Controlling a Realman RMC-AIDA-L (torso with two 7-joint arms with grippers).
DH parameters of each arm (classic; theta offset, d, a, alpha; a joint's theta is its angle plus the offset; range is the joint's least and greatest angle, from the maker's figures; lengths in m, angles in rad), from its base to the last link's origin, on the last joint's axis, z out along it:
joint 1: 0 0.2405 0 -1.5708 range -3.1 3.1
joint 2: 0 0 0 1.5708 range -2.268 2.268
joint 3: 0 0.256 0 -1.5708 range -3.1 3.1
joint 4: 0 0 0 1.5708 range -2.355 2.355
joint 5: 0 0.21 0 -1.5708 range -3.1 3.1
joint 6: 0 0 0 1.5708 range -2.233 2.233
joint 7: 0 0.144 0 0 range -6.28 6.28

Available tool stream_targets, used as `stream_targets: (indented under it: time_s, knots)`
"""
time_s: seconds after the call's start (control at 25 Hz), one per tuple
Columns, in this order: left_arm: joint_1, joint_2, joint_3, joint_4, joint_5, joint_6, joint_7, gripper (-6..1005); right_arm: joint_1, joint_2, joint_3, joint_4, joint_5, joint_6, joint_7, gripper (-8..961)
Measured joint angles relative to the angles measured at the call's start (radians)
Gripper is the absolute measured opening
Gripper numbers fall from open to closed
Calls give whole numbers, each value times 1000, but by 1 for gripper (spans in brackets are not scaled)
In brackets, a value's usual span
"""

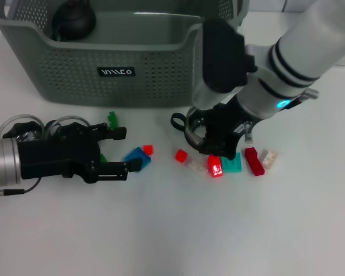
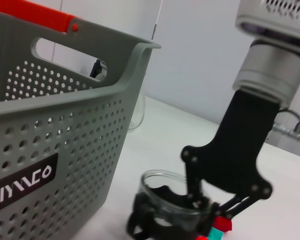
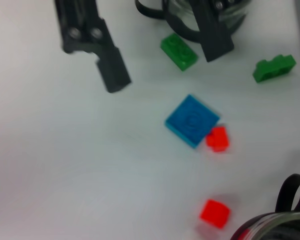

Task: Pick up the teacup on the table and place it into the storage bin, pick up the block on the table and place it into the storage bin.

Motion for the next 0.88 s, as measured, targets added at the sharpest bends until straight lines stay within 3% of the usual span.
stream_targets:
  time_s: [0.16,0.36,0.56,0.72,0.88]
  knots:
    - [7,2,-1,0,0,0,1,862,-14,-2,107,-105,-3,-162,3,60]
    - [19,3,-2,0,0,0,11,861,-46,0,267,-347,16,-415,28,59]
    - [25,1,-1,0,0,-1,13,861,-27,-3,465,-509,213,-595,54,59]
    - [23,-2,-1,0,-2,-1,13,861,12,-15,646,-529,397,-592,56,58]
    - [20,-4,1,0,-3,-1,14,861,54,-40,738,-462,428,-451,60,59]
